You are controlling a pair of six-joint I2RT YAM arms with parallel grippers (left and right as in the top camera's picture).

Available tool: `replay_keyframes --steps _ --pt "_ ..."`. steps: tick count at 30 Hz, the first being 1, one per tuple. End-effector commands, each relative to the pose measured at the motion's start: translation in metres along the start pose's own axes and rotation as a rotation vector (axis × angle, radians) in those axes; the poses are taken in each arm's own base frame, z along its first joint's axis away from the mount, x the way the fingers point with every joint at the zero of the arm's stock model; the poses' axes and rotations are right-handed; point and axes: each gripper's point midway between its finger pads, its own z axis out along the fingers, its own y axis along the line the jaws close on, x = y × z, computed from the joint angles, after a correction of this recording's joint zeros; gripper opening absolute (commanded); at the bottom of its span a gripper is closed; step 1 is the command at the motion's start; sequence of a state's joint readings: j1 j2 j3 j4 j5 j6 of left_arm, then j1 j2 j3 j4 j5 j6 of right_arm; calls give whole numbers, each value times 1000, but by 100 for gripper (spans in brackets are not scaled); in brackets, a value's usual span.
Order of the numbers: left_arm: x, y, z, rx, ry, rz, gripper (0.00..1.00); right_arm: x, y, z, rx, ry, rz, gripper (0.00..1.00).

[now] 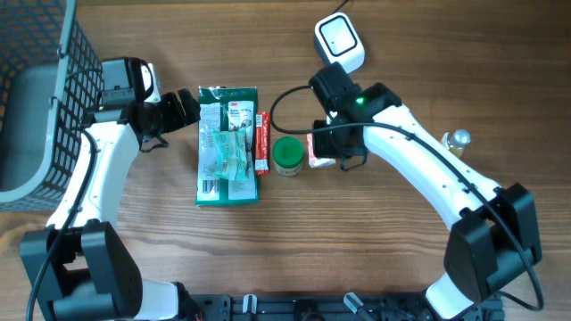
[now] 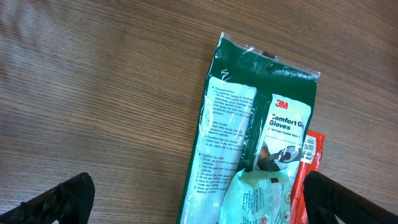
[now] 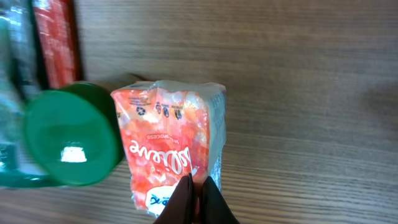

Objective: Scan the item barcode

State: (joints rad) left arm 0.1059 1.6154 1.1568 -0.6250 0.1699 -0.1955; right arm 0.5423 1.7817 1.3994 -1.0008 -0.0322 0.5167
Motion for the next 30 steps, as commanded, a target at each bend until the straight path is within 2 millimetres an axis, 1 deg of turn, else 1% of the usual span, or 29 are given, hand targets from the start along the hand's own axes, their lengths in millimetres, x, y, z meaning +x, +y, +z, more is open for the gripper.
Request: replay_keyframes --steps 1,4,7,12,13,14,15,16,20,23,24,28,30 --pt "-9 1 -7 -3 -31 6 100 10 -12 16 42 7 15 4" --pt "-9 1 -7 -3 -30 6 100 13 -14 27 40 3 12 4" --pt "-9 1 -7 -3 -30 6 100 14 -17 33 47 -3 8 5" --pt "-9 1 -7 -3 -30 6 100 15 -24 36 83 -12 10 6" --pt "-9 1 -7 -3 -31 6 100 15 -24 36 83 -12 9 19" --pt "-9 1 -7 -3 -30 6 100 15 -24 36 83 -12 9 38" --pt "-9 1 -7 -3 -30 6 100 15 -24 36 83 -12 9 44" --pt "-9 1 -7 -3 -30 6 100 15 -24 36 83 -12 9 46" --pt "-9 1 -7 -3 -30 6 100 12 -23 36 76 -22 16 45" --pt "-9 1 -7 -3 -30 6 100 12 -17 36 43 -19 26 36" --pt "-9 1 -7 -3 -31 6 100 12 -15 36 35 -17 28 31" --pt "-9 1 -7 -3 -30 6 100 12 -15 36 35 -16 32 26" --pt "-9 1 -7 -3 -30 6 100 13 -13 36 32 -17 28 26"
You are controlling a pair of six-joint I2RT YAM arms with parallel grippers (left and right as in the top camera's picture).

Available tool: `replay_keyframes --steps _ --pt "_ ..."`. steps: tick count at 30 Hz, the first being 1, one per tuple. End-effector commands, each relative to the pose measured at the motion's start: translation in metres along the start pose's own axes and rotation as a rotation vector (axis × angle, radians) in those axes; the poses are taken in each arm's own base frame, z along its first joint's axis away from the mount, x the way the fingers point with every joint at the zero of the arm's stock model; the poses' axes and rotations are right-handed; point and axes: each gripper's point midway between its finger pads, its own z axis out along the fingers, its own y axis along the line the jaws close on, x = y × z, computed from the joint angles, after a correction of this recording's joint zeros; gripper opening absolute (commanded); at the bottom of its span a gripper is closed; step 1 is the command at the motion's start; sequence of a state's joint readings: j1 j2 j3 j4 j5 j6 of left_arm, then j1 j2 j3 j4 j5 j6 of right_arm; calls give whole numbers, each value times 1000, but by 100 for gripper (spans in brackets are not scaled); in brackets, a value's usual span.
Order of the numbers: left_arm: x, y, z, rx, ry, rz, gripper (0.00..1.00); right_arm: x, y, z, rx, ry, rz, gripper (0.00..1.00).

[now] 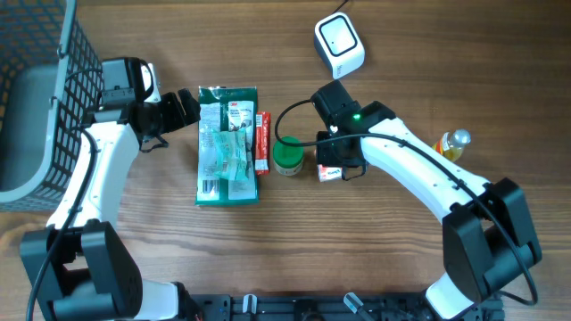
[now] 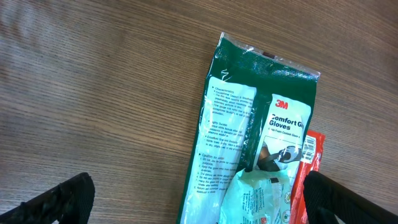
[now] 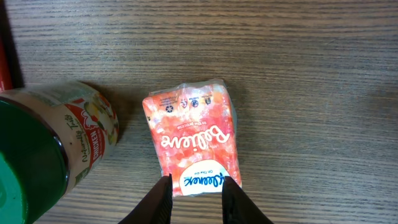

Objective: Scan the item barcode

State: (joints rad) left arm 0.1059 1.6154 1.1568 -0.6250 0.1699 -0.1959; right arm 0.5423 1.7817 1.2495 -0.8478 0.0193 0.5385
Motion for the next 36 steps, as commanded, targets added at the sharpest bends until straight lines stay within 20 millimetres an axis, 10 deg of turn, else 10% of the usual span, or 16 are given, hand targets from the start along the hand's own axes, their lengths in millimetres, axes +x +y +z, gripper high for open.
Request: replay_keyframes --steps 1,8,10,12,18,36 --pt "-9 1 -7 -3 -31 7 100 5 4 2 -19 11 3 26" --pt "-9 1 -7 -3 -30 6 100 -1 17 1 -76 -10 1 25" --pt "-9 1 -7 -3 -31 6 100 -1 17 1 -76 -12 -1 64" --pt "-9 1 -7 -3 -31 6 100 -4 18 1 -83 -20 2 73" --pt "-9 1 -7 -3 -30 6 100 -7 27 0 -128 -31 -1 41" --pt "-9 1 -7 -3 -31 6 100 -3 22 1 -104 -15 -27 43"
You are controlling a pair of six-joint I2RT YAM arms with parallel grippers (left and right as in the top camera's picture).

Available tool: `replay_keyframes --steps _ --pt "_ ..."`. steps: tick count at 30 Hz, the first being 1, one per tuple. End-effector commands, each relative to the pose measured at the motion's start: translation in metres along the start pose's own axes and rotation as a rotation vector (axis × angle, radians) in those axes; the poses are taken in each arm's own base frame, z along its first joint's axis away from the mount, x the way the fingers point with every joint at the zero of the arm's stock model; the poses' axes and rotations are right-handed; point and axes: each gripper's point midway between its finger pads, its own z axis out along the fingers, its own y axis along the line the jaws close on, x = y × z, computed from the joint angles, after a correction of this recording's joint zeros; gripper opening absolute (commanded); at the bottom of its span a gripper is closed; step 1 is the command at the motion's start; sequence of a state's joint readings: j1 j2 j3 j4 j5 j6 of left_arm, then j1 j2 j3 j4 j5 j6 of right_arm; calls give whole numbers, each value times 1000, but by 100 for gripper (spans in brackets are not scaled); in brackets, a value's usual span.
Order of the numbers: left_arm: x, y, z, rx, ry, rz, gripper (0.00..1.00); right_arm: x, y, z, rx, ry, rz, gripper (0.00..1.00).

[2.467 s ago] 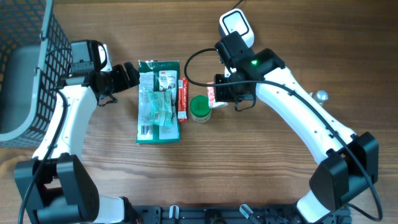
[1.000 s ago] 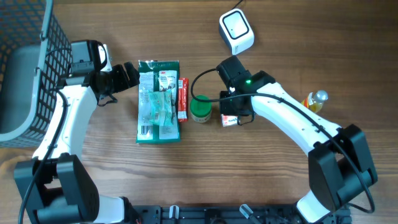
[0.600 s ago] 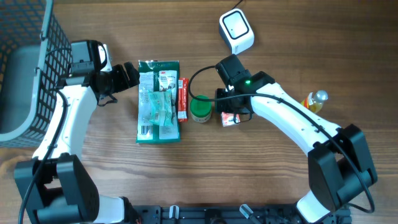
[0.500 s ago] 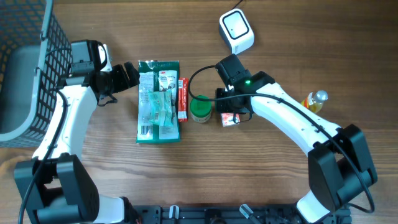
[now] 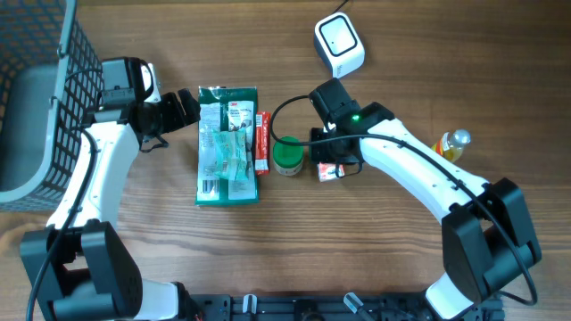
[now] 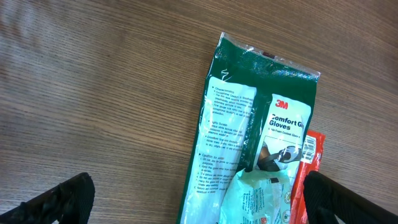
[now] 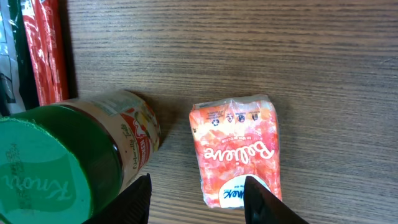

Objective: Scan the item barcode

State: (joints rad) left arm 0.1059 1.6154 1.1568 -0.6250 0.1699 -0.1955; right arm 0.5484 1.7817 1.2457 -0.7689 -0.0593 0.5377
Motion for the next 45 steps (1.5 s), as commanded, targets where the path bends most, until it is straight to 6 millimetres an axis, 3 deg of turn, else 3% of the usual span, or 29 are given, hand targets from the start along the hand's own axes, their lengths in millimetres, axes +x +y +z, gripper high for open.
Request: replay_keyframes --steps 1,6,14,19,26,32,36,41,45 --pt "-9 1 -7 -3 -30 6 100 5 -1 1 4 12 -17 43" --pt "-9 1 -7 -3 -31 6 100 13 -6 8 14 28 -17 44" --pt "-9 1 -7 -3 -31 6 100 27 -17 44 -11 -14 -44 44" --pt "-9 1 -7 -3 -30 6 100 25 -21 42 -7 -16 -33 33" --pt "-9 1 -7 -3 -30 6 100 24 -48 24 29 12 27 40" --pt "-9 1 -7 -3 -31 6 100 17 -37 0 -34 -39 11 45" --pt "-9 1 -7 -3 -30 6 100 23 -28 1 -51 -22 -13 42" --pt "-9 1 -7 -3 -31 6 100 25 -33 2 84 -77 -80 42" --pt "-9 1 -7 -3 -30 6 100 25 -32 2 93 -82 -87 44"
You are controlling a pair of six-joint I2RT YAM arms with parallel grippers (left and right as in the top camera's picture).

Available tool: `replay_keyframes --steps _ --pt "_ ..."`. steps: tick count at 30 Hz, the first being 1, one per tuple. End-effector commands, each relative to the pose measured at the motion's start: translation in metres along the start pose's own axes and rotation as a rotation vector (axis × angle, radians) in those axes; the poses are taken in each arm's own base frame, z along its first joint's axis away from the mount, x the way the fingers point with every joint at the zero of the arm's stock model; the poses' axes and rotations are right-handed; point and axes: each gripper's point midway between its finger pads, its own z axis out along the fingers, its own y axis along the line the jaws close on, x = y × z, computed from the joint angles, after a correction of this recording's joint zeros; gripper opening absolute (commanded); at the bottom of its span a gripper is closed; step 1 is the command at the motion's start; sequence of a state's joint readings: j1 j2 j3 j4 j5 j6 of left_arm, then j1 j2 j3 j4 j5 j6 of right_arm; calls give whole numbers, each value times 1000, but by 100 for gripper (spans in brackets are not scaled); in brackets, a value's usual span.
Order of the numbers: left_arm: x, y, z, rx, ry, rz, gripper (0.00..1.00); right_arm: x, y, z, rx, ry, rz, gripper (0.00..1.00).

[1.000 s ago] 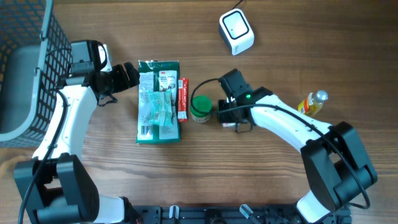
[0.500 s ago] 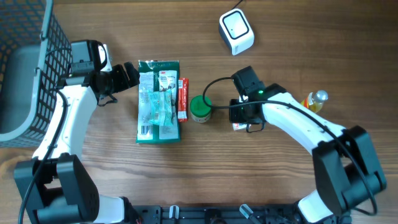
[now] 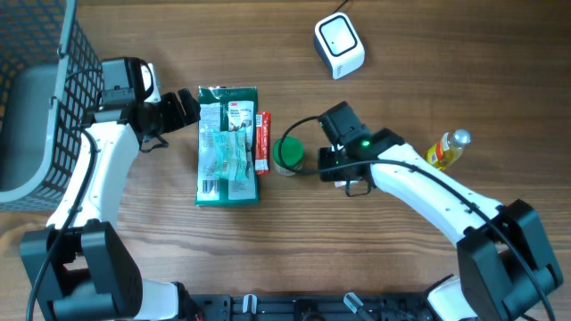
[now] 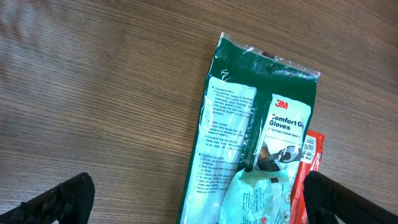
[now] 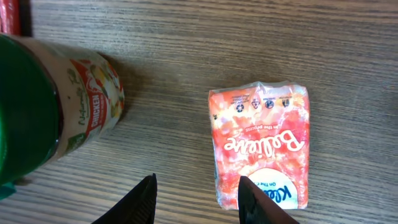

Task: Scan the item barcode
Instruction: 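Lower the right gripper onto the tissue pack and close on it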

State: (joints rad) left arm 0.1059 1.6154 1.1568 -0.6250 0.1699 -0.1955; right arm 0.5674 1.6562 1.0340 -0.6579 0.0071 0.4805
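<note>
An orange-pink Kleenex tissue pack lies flat on the wooden table, and no barcode shows on its top face. My right gripper hangs open just above the table, with the pack under and beyond its right finger and nothing held. In the overhead view the pack is hidden under the right gripper. The white scanner stands at the far edge. My left gripper is open over the near end of a green 3M gloves package.
A green-lidded jar stands just left of the right gripper, and a red stick pack lies beside the gloves package. A yellow bottle lies at the right. A dark wire basket fills the far left.
My right arm has shifted toward the front of the table and slightly right. The tissue pack now lies off toward the right finger instead of centred. The left arm has not moved.
At first my right gripper was shut at the edge of the tissue pack beside the jar. Then its fingers stood slightly apart astride the pack on the table. Later it was open wider above the pack, and now it has moved off toward the table's front.
</note>
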Motion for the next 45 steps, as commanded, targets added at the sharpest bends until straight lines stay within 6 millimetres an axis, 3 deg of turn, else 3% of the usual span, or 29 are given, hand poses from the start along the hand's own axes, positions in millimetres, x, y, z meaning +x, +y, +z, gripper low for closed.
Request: replay_keyframes --steps 1,13,24,32,38,42,45 --pt "-9 1 -7 -3 -31 6 100 -5 -14 -2 69 -36 -7 45" --pt "-9 1 -7 -3 -30 6 100 1 -59 -4 126 40 104 43" --pt "-9 1 -7 -3 -30 6 100 2 -57 -3 107 51 97 40" --pt "-9 1 -7 -3 -30 6 100 6 -58 0 109 65 97 42" --pt "-9 1 -7 -3 -30 6 100 19 -65 28 146 150 95 41" --pt "-9 1 -7 -3 -30 6 100 27 -75 45 139 216 135 32" --pt "-9 1 -7 -3 -31 6 100 29 -61 46 29 246 60 32"
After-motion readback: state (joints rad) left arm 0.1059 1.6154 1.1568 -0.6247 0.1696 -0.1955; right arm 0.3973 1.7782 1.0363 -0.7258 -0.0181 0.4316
